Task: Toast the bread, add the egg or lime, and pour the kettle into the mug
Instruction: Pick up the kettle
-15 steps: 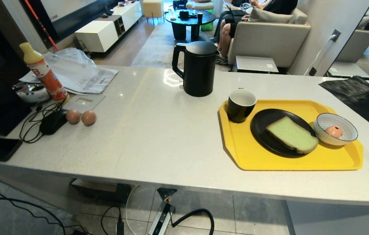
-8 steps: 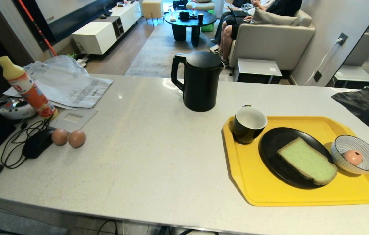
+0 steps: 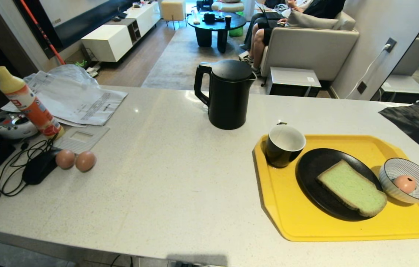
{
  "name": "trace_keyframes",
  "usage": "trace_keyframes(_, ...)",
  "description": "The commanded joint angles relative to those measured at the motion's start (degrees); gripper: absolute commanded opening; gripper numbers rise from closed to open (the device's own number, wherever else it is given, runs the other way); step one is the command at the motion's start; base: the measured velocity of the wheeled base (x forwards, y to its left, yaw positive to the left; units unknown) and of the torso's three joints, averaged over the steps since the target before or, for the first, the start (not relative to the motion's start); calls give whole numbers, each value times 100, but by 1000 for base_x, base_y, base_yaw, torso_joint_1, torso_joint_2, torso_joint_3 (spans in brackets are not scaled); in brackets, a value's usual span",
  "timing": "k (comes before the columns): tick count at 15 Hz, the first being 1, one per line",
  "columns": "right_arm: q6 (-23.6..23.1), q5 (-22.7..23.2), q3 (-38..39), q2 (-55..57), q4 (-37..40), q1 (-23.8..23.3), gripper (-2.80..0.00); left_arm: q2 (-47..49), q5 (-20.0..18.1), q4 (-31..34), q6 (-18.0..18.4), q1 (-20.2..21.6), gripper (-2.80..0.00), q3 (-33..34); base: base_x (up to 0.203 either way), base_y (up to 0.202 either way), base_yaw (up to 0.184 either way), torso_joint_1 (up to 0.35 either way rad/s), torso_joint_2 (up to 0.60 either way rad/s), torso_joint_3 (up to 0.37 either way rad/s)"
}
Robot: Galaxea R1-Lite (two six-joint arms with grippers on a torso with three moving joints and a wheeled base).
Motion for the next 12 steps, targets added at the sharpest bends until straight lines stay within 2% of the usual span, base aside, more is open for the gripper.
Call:
trace_keyframes(1,-6,2,3,2,2,0,-280,0,4,-3,1,1,-280,88,0,0,0,0,0,0)
trace_keyframes(12,-3,-3,3,2,2,0,-280,0,-5,-3,2,1,-280,88,0,0,0,0,0,0)
